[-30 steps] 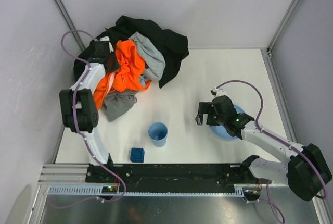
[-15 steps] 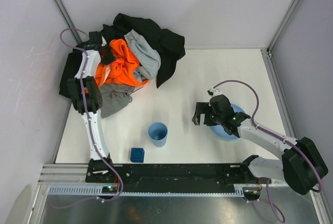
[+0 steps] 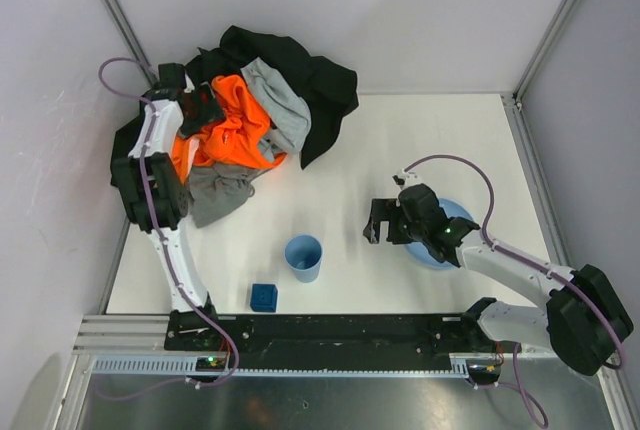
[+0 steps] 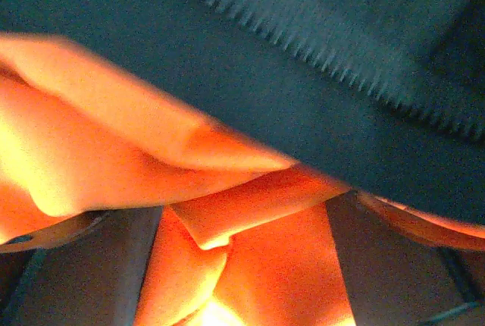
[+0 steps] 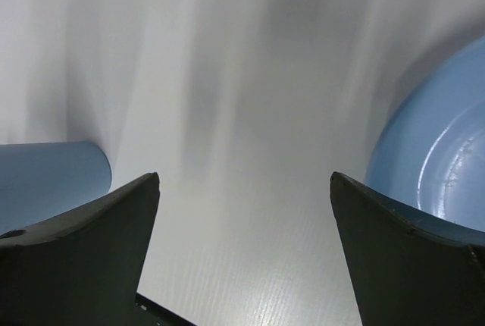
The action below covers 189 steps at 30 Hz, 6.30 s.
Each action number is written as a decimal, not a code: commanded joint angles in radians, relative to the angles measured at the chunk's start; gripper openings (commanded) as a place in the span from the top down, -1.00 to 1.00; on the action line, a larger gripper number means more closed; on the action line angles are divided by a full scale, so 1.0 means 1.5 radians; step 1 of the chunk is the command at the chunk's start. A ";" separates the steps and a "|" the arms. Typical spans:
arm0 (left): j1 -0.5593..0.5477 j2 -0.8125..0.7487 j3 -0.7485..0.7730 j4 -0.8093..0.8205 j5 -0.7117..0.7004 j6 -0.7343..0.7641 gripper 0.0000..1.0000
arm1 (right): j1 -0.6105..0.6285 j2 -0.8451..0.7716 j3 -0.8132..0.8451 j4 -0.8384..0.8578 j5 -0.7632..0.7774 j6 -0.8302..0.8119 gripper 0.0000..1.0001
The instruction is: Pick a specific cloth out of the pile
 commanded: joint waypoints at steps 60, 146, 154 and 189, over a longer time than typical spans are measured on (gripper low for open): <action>-0.006 -0.875 -0.775 0.163 0.073 0.042 -0.99 | 0.134 0.619 0.546 0.257 -0.239 0.229 -0.99; -0.107 -0.561 -0.627 0.212 0.277 0.033 -0.41 | 0.105 0.672 0.549 0.318 -0.303 0.391 1.00; -0.158 -0.366 -0.510 0.213 0.284 0.056 -0.10 | 0.100 0.662 0.538 0.316 -0.315 0.385 1.00; 0.013 -0.139 -0.372 0.203 0.234 -0.028 0.13 | -0.015 0.409 0.536 0.177 -0.334 0.273 1.00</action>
